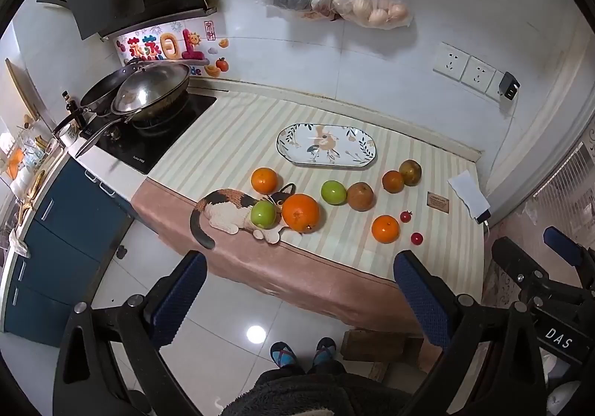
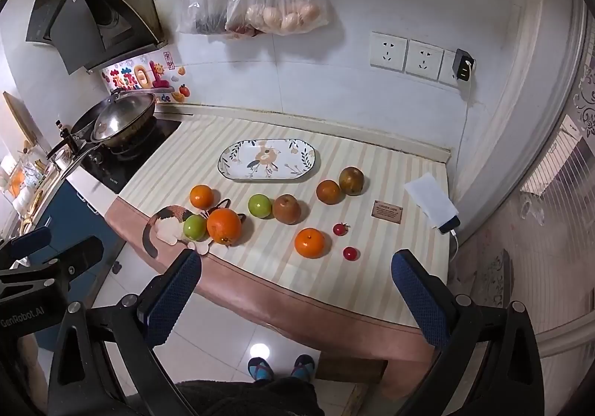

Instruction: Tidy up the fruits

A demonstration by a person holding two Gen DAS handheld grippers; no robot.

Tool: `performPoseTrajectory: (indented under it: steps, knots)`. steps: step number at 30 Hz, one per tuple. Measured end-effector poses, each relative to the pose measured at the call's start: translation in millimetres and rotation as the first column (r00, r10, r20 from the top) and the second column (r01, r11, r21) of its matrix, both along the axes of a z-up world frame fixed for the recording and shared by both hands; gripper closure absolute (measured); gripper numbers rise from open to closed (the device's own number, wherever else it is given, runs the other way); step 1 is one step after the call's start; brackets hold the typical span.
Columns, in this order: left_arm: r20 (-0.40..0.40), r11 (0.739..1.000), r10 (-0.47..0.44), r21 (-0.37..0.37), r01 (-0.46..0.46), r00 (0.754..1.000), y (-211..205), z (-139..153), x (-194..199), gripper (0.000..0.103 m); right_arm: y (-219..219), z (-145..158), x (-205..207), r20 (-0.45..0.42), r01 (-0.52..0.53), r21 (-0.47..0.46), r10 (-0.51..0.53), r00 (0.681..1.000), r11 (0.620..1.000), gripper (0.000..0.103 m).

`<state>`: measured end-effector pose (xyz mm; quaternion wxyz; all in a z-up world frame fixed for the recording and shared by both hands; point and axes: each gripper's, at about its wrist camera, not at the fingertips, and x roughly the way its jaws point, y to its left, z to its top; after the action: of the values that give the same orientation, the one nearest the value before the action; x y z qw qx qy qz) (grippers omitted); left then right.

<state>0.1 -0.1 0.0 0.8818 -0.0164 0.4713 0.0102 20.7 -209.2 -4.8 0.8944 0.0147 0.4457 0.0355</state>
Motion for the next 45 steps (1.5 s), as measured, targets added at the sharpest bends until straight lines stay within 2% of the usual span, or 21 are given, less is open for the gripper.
performPoseTrajectory:
  steps: [8, 10, 15, 19, 45]
  knots:
    - [-0.003, 1.000, 0.010, -0.002, -0.010, 1.000, 2, 0, 2, 0.000, 2, 3, -3, -0.001, -0.018, 0.006, 0.018, 1.000, 1.000, 0.000]
    - [0.007, 1.000, 0.008, 0.005, -0.008, 1.000, -1, 0, 0, 0.000, 2, 13, -5, 0.012, -0.007, 0.011, 0.007, 1.000, 1.000, 0.000]
    - [0.009, 1.000, 0.007, 0.004, -0.007, 1.000, -2, 2, -1, 0.000, 3, 17, -8, 0.016, -0.011, 0.013, 0.011, 1.000, 1.000, 0.000]
    - [0.012, 1.000, 0.006, 0.004, -0.006, 1.000, 0, 2, 0, 0.000, 8, 7, -3, 0.020, -0.008, 0.013, 0.008, 1.000, 1.000, 0.000]
    - [0.009, 1.000, 0.002, 0.005, -0.002, 1.000, 7, 3, 4, 0.000, 8, 6, -4, 0.018, -0.007, 0.006, 0.007, 1.000, 1.000, 0.000]
